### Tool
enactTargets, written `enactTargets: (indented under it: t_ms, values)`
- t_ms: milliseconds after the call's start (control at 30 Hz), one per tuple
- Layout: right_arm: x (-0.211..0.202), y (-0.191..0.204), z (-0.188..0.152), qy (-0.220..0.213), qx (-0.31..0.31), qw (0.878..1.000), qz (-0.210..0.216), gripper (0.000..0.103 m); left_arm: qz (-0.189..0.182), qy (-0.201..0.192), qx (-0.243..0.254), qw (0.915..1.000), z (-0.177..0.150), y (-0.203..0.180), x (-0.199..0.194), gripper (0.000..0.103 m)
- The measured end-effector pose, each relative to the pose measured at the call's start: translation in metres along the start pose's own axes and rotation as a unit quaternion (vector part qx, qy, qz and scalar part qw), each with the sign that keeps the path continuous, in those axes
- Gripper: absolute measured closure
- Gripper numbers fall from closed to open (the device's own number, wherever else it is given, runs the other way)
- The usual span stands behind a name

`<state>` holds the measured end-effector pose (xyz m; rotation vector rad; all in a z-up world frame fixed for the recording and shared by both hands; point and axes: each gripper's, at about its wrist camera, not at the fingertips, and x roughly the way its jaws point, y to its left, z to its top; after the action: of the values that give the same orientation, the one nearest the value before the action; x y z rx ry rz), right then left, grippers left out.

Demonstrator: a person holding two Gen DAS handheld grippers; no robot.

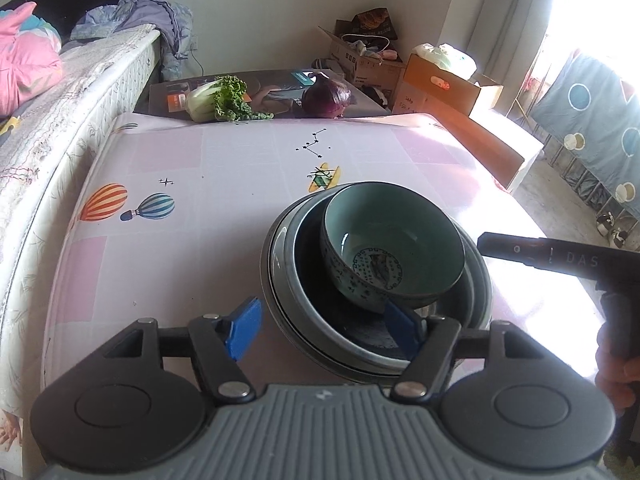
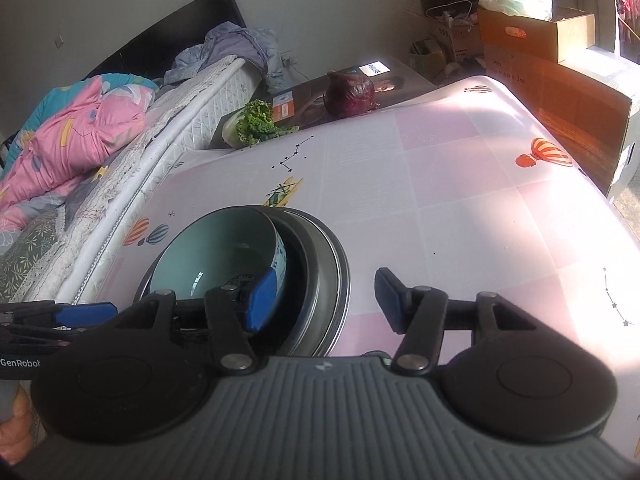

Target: Organize plates and bowls

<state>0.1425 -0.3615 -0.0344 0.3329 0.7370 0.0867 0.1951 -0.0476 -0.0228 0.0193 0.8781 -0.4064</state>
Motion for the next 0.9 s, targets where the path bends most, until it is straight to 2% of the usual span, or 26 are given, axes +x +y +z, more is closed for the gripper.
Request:
enactTargets:
  t_ms: [67,167,433,600,667,900]
  values:
    - [-0.013,-0.003,-0.003,-0.01,0.005,1.0,0.001,0.038,0.007,-0.005,0.003,1.0,-0.001,-0.003,-0.009,0.021]
    - [-0.032,-0.004,-0.011,-0.025,0.007,1.0,0.001,0.03,0.017,-0.014,0.005,0.9997,-0.003,-0.004,-0.02,0.015]
    - [-0.078,0.003,-0.04,-0.046,0.004,0.999,-0.003,0.014,0.027,-0.026,0.006,0.9993,-0.011,-0.005,-0.043,0.009]
    - [-0.098,0.021,-0.055,-0.053,-0.02,0.998,-0.01,0.012,0.028,-0.03,0.006,0.9991,-0.017,-0.003,-0.053,0.007]
    - [-0.105,0.029,-0.06,-0.058,-0.031,0.998,-0.008,0.001,0.031,-0.032,0.005,0.999,-0.019,-0.001,-0.056,0.006]
    - [-0.117,0.054,-0.071,-0.058,-0.042,0.997,-0.001,0.001,0.043,-0.031,-0.001,0.9986,-0.029,0.005,-0.062,0.005]
